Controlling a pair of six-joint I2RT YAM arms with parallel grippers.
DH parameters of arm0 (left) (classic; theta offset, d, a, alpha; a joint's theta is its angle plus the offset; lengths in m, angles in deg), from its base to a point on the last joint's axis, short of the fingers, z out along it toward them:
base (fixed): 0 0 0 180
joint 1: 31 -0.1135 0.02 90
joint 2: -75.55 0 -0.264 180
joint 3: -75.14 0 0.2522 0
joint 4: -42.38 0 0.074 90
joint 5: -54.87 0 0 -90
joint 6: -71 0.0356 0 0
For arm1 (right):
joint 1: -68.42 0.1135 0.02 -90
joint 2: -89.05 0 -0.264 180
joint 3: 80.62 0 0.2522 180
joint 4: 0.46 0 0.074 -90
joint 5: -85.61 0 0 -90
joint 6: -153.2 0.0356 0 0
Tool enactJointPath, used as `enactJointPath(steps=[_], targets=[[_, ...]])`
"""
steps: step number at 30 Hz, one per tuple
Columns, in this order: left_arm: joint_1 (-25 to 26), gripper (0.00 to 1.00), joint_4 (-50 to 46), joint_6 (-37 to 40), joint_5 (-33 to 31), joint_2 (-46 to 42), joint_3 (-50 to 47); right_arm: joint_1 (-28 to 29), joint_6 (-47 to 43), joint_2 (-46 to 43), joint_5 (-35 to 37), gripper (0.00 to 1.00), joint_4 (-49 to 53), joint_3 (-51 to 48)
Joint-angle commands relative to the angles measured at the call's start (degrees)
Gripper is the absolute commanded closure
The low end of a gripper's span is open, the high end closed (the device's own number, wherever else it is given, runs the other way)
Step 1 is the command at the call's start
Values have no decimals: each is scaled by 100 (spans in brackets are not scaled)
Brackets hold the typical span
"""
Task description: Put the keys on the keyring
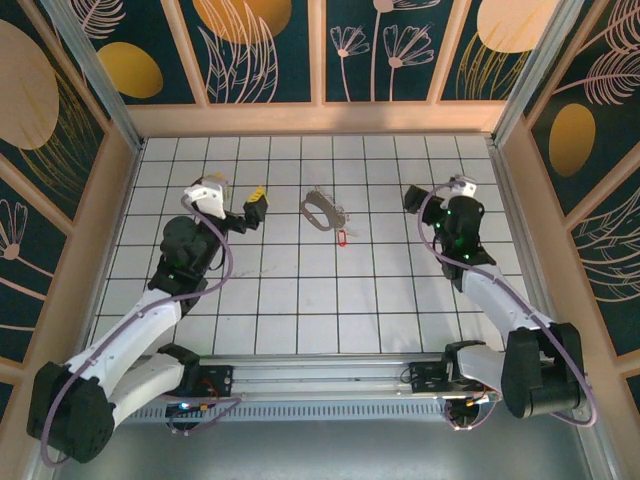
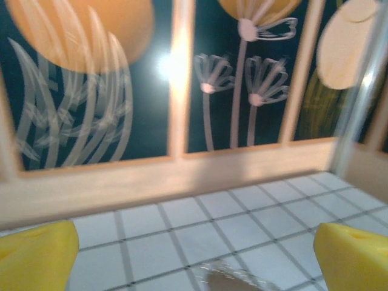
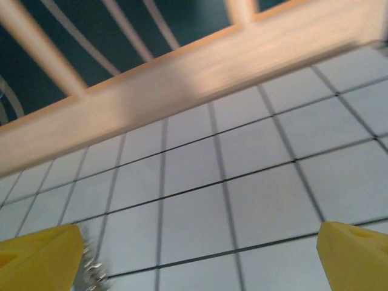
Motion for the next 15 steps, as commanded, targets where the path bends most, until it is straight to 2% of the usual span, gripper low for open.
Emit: enactJointPath(steps=[1, 3, 8, 12, 15], targets=[[-180, 1, 480, 863, -1090, -274, -291, -251, 171, 183, 605, 1, -990, -257], [-381, 1, 737, 889, -1241, -295, -588, -277, -283, 385, 751, 1, -943, -209], [-1079, 1, 1435, 603, -996, -68, -1349, -411, -838, 790, 1014, 1, -1534, -510], [-1592, 1, 2182, 264, -790, 376, -1861, -519, -1146, 992, 1345, 1, -1984, -787], [-1752, 1, 3056, 127, -723, 970, -2221, -583, -1366, 1181, 1410, 1, -2444, -1014]])
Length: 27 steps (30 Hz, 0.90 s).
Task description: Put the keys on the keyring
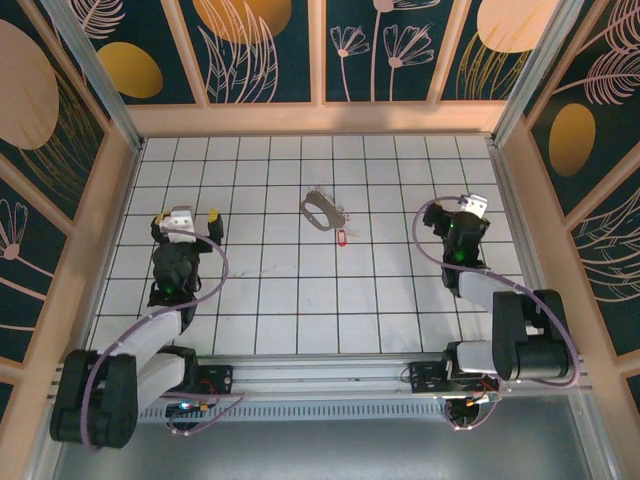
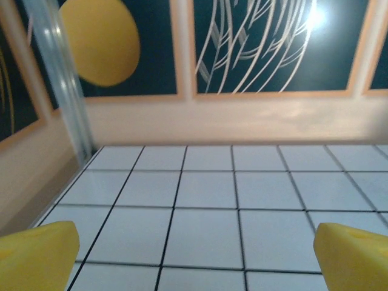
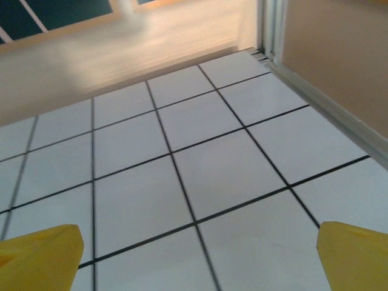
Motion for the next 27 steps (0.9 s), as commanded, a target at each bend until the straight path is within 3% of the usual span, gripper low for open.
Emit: enactJointPath(steps=[1, 6, 8, 13, 15, 18, 22, 27], targets=[[-112, 1, 1446, -221, 107, 534, -301, -73, -445, 206, 301, 1, -890, -244], [-215, 1, 2545, -117, 65, 1262, -671, -93, -776, 407, 79, 1, -1865, -653], [-226, 1, 2883, -107, 96, 1595, -691, -185, -709, 435, -311, 1, -2056, -722], [-235, 1, 3474, -86, 121, 2348, -668, -320, -877, 1153, -1247, 1, -3658, -1225], [-235, 1, 3651, -64, 173, 2620, -591, -372, -970, 1117, -1668, 1, -3484, -1195], [-337, 1, 2802, -133, 308, 2573, -177, -562, -876, 1159, -2128, 1, -3256, -1030], [-639, 1, 1944, -483, 454, 2604, 262, -649, -780, 1158, -2123, 1, -3082, -940], [-657, 1, 1967, -502, 468, 2613, 256, -546, -805, 1159, -1851, 1, -3044, -931]])
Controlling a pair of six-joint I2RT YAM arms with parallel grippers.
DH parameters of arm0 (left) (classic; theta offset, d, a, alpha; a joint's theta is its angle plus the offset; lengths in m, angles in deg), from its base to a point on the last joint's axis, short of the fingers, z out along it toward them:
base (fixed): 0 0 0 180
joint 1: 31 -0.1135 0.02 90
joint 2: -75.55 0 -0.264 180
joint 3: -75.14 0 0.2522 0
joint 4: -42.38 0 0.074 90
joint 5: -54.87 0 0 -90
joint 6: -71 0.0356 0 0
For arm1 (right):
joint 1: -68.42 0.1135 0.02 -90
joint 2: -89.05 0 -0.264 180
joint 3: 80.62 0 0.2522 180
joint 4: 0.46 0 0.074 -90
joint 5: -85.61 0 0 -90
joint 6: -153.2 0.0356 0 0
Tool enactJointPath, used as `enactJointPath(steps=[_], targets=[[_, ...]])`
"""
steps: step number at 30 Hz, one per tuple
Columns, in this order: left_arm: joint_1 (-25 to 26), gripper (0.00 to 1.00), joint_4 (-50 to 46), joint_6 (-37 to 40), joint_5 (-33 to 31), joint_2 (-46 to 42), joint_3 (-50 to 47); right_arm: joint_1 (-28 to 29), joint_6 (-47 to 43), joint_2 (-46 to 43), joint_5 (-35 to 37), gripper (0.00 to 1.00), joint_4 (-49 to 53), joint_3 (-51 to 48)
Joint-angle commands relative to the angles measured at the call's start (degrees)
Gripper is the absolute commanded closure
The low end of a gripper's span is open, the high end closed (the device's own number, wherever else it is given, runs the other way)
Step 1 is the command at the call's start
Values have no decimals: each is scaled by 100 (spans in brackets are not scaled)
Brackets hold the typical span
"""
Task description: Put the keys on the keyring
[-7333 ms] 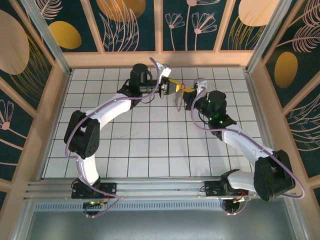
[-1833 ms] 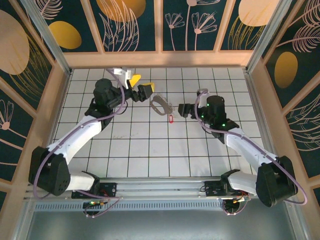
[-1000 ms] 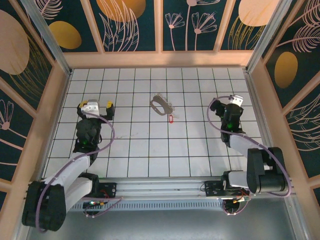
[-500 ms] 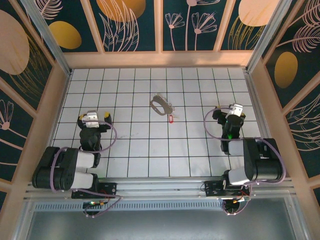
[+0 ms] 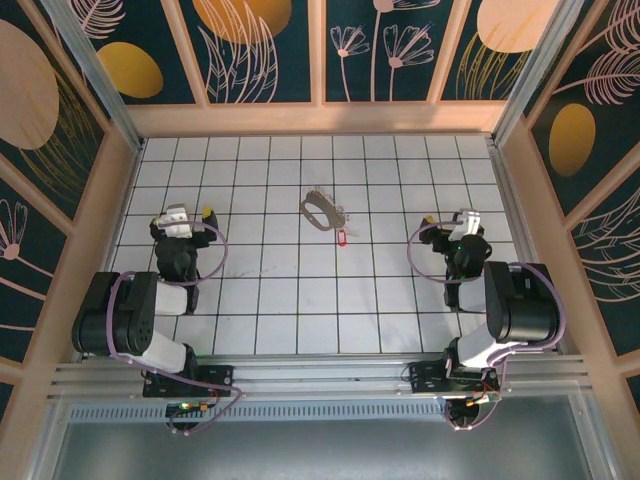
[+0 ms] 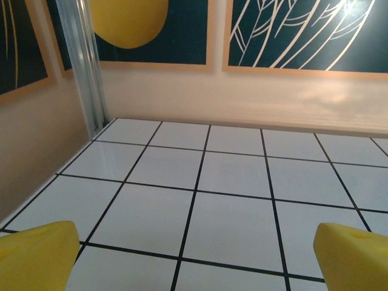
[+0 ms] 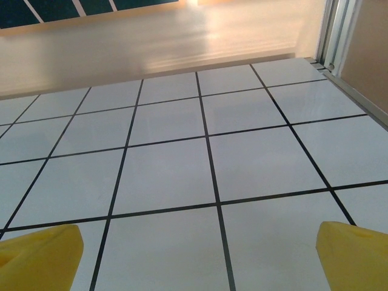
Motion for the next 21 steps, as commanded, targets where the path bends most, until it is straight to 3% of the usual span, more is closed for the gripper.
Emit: enactJointPath(steps=[1, 21], targets=[[-27, 1, -199, -144, 139, 59, 55, 35, 10, 11, -40, 1, -220, 97], [-25, 1, -195, -144, 137, 52, 48, 16, 28, 13, -85, 1, -202, 108]])
